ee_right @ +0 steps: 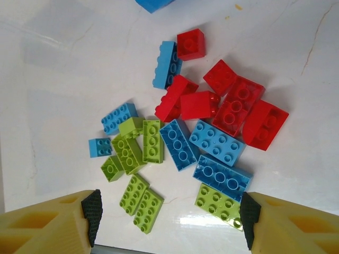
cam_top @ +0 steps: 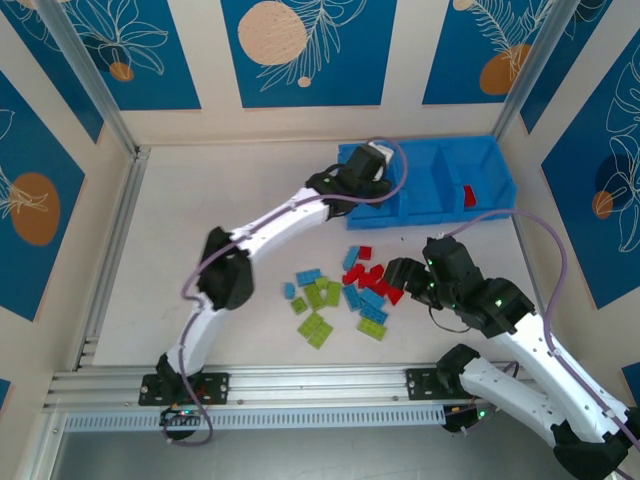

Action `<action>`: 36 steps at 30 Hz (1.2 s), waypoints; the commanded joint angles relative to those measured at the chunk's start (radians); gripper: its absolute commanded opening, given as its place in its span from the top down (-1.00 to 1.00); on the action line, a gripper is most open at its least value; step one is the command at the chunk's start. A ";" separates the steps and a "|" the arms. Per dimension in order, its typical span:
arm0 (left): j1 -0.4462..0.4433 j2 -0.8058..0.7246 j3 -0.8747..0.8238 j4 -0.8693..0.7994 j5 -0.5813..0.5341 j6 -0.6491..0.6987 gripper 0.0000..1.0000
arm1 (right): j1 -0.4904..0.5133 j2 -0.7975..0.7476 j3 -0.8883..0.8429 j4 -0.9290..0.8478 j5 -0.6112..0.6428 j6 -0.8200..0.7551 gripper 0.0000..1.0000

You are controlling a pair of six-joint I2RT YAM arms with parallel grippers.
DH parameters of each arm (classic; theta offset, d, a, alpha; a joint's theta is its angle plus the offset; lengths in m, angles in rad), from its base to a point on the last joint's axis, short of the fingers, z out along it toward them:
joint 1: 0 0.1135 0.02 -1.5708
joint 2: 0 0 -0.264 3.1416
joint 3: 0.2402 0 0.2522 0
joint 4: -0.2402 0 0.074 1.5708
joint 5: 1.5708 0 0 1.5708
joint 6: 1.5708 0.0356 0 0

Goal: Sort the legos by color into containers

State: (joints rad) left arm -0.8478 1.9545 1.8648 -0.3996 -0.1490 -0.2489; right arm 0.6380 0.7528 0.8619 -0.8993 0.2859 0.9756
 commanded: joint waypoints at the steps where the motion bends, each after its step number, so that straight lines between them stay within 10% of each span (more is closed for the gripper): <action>1: -0.009 -0.306 -0.230 0.137 0.062 0.008 0.20 | 0.036 0.091 0.013 0.029 -0.016 -0.014 -0.43; 9: -0.028 -0.890 -0.664 -0.084 0.114 0.383 0.07 | 0.190 0.429 0.143 0.052 0.012 -0.057 -0.43; 17: -0.028 -1.270 -0.971 -0.179 0.098 0.744 -0.79 | 0.326 0.719 0.239 0.091 -0.049 -0.036 -0.38; 31: -0.014 -1.209 -1.029 -0.158 0.038 0.808 -0.97 | 0.473 1.022 0.419 0.157 -0.095 -0.165 -0.58; 36: -0.002 -1.258 -1.054 -0.123 0.043 0.804 -0.98 | 0.464 1.103 0.514 0.129 -0.056 -0.222 -0.27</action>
State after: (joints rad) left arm -0.8600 0.7376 0.8234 -0.5598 -0.1127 0.5346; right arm 1.1061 1.8191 1.3285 -0.7486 0.1886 0.8066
